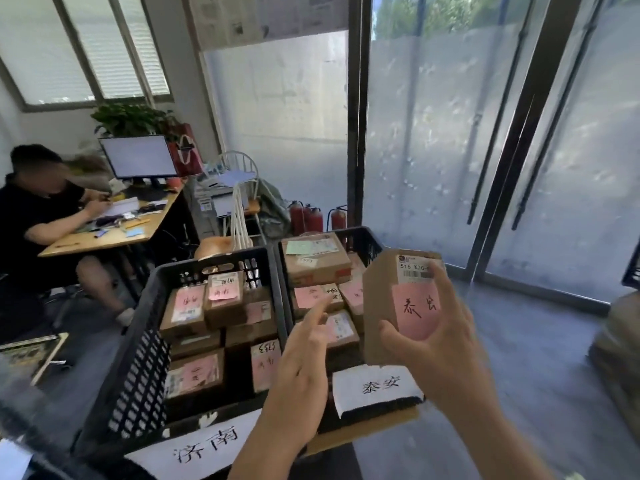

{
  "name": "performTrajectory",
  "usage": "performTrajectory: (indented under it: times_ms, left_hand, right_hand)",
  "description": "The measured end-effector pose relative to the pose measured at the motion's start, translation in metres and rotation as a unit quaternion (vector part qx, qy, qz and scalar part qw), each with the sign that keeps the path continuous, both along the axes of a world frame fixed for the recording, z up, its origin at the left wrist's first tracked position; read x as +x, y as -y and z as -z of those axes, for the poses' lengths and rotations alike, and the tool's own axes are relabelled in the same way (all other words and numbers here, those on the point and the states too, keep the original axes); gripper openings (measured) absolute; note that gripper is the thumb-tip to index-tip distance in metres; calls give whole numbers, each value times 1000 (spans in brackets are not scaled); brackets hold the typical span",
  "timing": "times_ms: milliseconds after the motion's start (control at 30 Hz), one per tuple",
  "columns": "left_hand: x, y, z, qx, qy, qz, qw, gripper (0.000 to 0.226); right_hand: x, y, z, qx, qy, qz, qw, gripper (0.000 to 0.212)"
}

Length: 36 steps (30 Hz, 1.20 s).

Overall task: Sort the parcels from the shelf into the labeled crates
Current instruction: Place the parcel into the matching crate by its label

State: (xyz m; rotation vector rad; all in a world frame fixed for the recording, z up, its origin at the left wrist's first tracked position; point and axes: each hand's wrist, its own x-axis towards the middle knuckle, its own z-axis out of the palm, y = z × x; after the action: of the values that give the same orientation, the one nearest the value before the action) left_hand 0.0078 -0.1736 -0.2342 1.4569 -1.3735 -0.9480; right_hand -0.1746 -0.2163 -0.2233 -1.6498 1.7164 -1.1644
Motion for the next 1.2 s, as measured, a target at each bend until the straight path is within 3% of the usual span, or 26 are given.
performTrajectory:
  times_ms: [200,433,633,867,1200]
  left_hand:
    - [24,83,26,27,59,-80,995,40]
    - [47,195,46,75,135,-176,972,35]
    - [46,254,50,113,135,-230,957,32]
    - [62,278,62,148,138,-278,939,27]
    - [73,301,84,158,118,-312,929,28]
  right_hand:
    - [-35,103,24,9,-26,55,998,99]
    - [-34,259,49,24,-49,0,998,86]
    - [-14,368,64,30,-96,-41,994,83]
    - [30,431,79,52,-99,-99,989,73]
    - [54,474,134,41,-157,-99,982,72]
